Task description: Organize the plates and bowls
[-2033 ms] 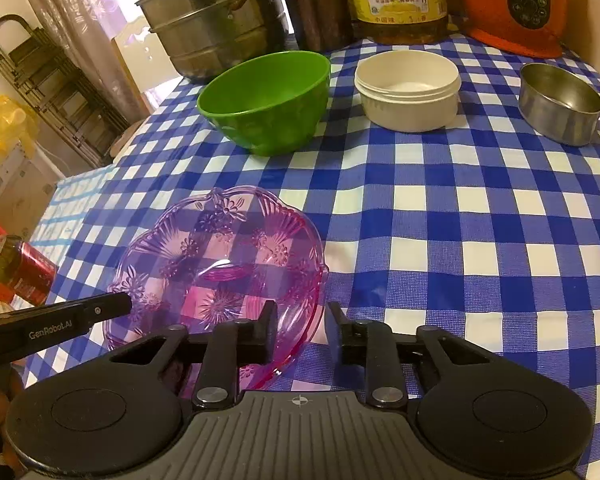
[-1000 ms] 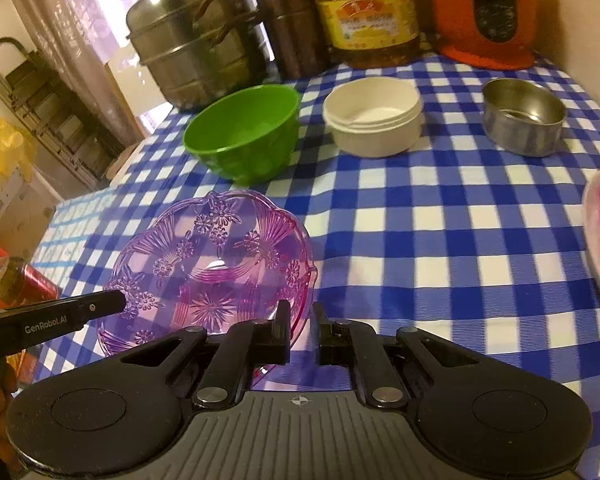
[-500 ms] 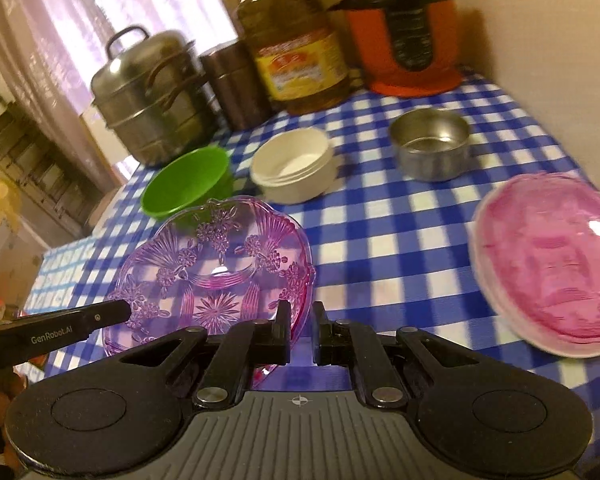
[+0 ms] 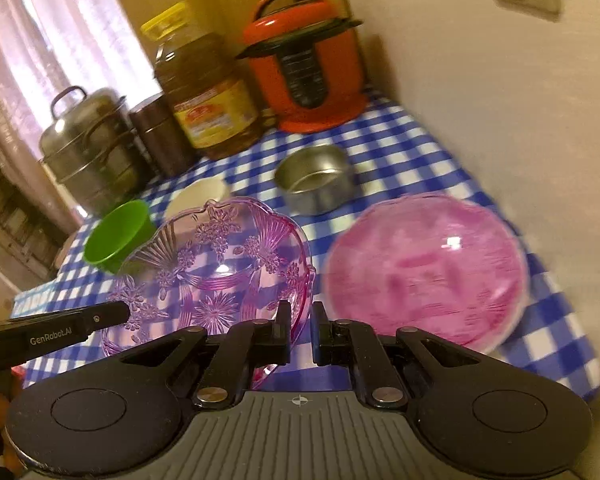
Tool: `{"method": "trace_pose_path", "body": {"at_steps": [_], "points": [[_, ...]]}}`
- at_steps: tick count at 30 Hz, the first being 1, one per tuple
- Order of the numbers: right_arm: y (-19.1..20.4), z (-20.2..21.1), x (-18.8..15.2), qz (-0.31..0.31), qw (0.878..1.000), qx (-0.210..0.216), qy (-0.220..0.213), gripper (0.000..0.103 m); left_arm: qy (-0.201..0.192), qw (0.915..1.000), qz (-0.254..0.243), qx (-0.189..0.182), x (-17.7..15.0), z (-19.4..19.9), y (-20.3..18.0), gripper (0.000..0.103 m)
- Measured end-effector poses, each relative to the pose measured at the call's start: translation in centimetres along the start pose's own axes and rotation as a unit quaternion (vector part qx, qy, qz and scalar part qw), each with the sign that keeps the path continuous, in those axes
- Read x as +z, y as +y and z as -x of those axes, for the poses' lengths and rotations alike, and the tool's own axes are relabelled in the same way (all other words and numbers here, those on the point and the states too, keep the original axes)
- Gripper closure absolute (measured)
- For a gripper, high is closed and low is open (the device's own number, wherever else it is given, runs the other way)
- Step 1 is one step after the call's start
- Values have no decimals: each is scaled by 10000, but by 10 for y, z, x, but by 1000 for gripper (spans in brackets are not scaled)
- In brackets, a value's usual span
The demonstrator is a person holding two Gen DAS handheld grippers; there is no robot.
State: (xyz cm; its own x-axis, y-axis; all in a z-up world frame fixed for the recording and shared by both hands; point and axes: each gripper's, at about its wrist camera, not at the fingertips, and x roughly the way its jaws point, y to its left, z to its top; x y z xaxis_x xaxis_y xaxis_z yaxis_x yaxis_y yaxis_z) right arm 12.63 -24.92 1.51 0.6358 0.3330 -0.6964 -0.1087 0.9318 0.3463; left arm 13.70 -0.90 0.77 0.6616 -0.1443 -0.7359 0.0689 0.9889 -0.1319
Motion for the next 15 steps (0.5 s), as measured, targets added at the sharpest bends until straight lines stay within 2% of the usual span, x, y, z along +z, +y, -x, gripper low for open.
{"method": "trace_pose_path", "body": {"at_steps": [15], "points": [[-76,28,8,-365,9978,-524,-160,93,54,9978,-463,-479,14,-35,-88,95]]}}
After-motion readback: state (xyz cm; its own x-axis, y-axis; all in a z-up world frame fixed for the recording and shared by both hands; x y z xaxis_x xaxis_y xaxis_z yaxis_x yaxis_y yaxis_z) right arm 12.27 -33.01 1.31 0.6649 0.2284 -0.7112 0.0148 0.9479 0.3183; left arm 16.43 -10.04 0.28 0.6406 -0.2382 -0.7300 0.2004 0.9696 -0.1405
